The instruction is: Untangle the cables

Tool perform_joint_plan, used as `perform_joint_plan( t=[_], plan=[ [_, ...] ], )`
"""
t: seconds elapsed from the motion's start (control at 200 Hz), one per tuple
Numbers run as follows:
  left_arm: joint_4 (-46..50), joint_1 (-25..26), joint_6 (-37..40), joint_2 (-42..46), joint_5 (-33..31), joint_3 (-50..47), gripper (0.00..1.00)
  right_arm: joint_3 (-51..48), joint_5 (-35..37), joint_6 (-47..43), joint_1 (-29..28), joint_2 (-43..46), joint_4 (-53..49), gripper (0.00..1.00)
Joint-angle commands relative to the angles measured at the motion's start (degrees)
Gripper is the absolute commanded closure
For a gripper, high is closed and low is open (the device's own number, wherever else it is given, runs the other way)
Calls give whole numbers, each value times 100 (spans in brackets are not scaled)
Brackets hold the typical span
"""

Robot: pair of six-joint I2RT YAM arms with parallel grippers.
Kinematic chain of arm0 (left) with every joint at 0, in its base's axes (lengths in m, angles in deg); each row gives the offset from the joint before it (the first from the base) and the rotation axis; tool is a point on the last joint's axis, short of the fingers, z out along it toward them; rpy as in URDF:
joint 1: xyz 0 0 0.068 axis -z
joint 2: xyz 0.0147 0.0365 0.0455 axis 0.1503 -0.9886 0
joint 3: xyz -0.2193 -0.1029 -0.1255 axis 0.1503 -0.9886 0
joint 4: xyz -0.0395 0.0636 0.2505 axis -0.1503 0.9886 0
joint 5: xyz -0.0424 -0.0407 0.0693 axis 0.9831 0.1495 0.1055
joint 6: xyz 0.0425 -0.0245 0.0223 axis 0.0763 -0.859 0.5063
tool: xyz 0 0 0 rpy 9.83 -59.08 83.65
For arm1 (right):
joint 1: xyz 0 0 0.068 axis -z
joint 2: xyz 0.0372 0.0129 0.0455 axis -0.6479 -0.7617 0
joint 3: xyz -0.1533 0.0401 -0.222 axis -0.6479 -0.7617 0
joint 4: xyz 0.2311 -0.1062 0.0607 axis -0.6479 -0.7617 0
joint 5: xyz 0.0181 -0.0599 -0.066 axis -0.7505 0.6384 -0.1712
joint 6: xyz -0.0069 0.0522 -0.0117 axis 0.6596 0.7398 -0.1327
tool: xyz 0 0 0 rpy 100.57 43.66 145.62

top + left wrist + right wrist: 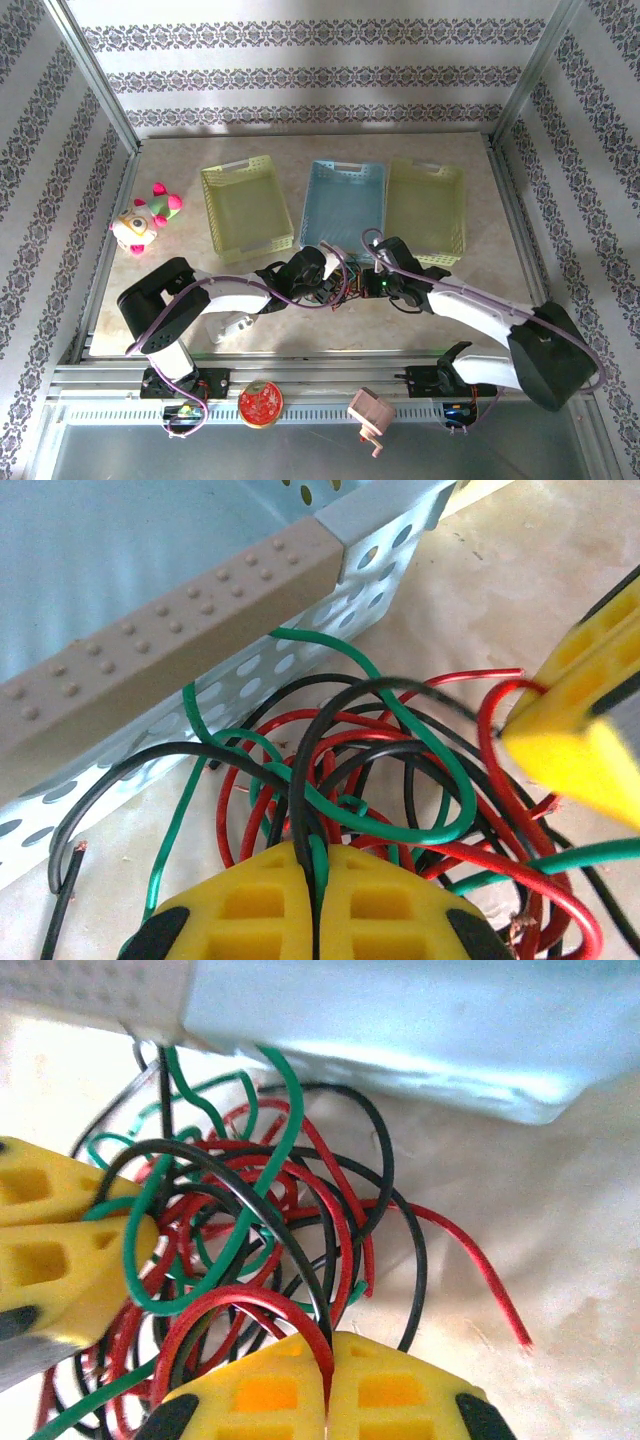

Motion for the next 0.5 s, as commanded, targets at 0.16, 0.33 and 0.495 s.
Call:
perform_joint_plan(
  t=[0.16,0.33,0.495],
  plan=[
    [887,147,107,-387,-472,322,100,-339,1759,560,223,1452,-468,100],
    [1006,147,114,-434,-489,388,100,-497,2322,1093,505,2017,-819,100],
    [1002,147,112,-434,-508,378,100,-388,3004,1334,572,2543,-1222,100]
  ],
)
